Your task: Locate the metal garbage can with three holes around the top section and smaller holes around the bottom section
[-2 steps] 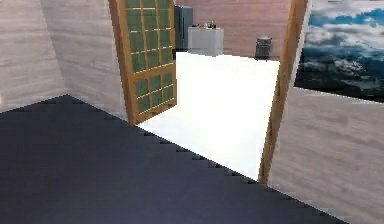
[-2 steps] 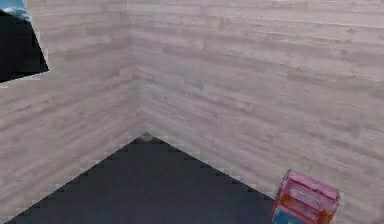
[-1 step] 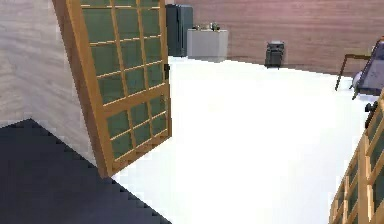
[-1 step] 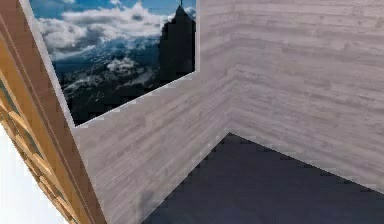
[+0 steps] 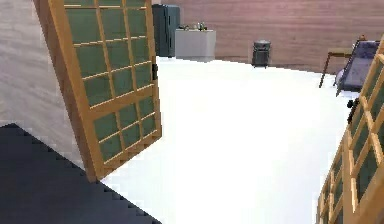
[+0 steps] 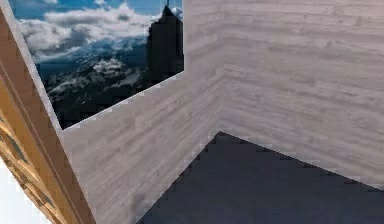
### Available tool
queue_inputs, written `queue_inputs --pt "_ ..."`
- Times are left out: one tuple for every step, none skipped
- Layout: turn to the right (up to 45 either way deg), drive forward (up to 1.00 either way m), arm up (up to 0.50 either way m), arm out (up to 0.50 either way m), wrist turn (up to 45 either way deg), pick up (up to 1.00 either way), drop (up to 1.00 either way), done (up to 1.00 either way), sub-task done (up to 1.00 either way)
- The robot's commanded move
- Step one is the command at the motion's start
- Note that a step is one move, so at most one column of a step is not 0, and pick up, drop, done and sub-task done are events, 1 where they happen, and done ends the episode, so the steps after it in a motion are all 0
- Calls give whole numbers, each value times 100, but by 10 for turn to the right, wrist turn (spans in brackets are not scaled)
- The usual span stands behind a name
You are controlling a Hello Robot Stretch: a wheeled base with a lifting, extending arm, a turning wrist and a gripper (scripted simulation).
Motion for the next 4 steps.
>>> queue_inputs --pt "0 55 0 0 0 0 0 0 0" --pt "210 0 0 0 0 0 0 0 0" --pt "0 80 0 0 0 0 0 0 0" --pt "60 0 0 0 0 0 0 0 0"
